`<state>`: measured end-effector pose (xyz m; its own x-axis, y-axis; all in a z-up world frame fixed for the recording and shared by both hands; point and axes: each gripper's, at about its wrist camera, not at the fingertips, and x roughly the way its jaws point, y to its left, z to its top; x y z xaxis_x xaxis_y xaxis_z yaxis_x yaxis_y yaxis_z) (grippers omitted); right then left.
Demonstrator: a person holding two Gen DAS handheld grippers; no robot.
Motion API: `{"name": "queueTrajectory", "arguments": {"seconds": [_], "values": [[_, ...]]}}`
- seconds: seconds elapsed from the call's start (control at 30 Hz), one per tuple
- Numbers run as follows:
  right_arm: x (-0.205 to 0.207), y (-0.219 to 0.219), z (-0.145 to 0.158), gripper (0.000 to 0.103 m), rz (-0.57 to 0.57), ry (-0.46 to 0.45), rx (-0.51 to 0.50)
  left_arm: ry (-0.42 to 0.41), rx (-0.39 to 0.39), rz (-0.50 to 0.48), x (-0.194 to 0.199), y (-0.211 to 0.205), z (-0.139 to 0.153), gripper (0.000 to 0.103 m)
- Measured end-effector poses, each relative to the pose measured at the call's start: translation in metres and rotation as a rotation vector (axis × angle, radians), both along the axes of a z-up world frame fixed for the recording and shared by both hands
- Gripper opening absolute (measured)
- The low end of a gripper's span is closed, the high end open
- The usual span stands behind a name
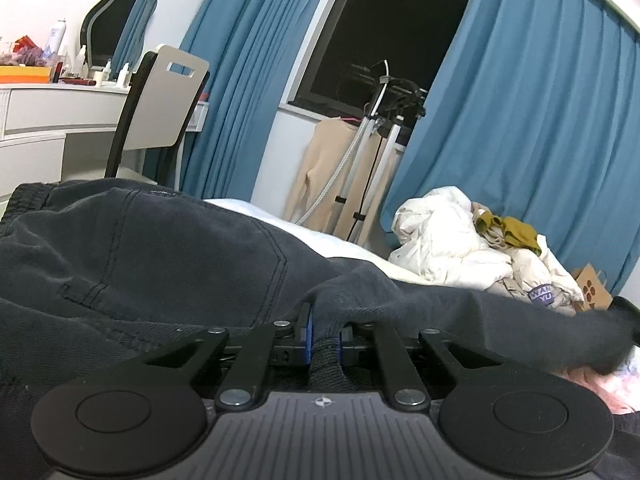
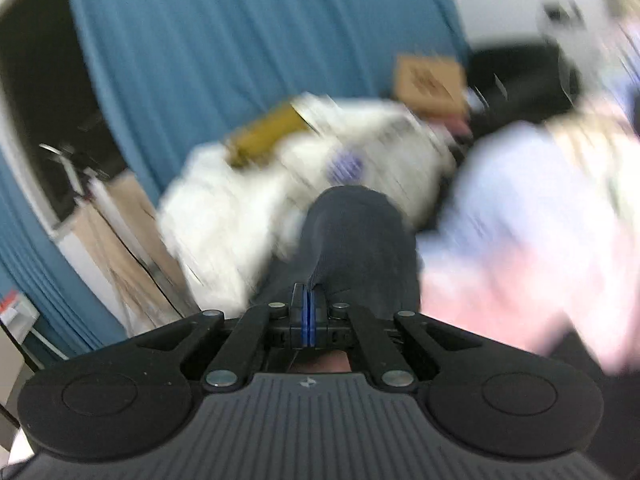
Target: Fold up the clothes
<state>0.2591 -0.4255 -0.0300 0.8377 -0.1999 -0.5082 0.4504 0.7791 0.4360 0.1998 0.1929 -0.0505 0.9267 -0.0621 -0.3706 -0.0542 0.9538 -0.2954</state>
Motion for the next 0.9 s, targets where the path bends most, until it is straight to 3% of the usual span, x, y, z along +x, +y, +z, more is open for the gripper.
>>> {"name": "queueTrajectory", "arguments": {"seconds": [0.07,0.23,0.3,0.33,0.37,0.4,0.6,0.63,0.67,0.7,0.8,0.9], "values": [[-0.018,-0.005,-0.024,0.001,-0.009,0.055,0.053,0.005,0.022,0.001,-0.001,-0.003,0.000,0.010],[-0.038,-0.021,-0.055,0.005,-0.029,0.067,0.229,0.024,0.043,0.002,-0.002,-0.006,0.001,0.010],[-0.043,-0.025,-0.060,0.015,-0.038,0.053,0.287,0.030,0.041,0.004,-0.002,-0.007,0.001,0.010],[-0.044,-0.029,-0.061,0.034,-0.055,0.035,0.312,0.031,0.042,0.005,-0.002,-0.007,0.001,0.010],[-0.044,-0.033,-0.061,0.058,-0.072,0.018,0.338,0.032,0.045,0.005,-0.001,-0.008,0.001,0.010],[-0.041,-0.037,-0.063,0.063,-0.089,0.012,0.352,0.033,0.048,0.006,-0.001,-0.008,0.000,0.010],[-0.004,-0.066,-0.080,0.056,-0.204,0.051,0.359,0.036,0.047,0.014,0.003,-0.008,-0.003,0.010],[0.002,-0.072,-0.083,0.044,-0.224,0.062,0.369,0.037,0.047,0.015,0.004,-0.009,-0.004,0.010],[0.010,-0.075,-0.083,0.020,-0.240,0.084,0.361,0.038,0.048,0.016,0.005,-0.009,-0.005,0.010],[0.018,-0.074,-0.078,0.010,-0.251,0.118,0.334,0.038,0.049,0.016,0.005,-0.009,-0.005,0.010],[0.034,-0.046,-0.032,0.008,-0.233,0.110,0.110,0.031,0.054,0.015,0.005,-0.010,-0.005,0.009],[0.041,-0.015,0.035,0.008,-0.142,-0.088,-0.026,0.019,0.082,0.011,0.003,-0.015,-0.002,0.009]]}}
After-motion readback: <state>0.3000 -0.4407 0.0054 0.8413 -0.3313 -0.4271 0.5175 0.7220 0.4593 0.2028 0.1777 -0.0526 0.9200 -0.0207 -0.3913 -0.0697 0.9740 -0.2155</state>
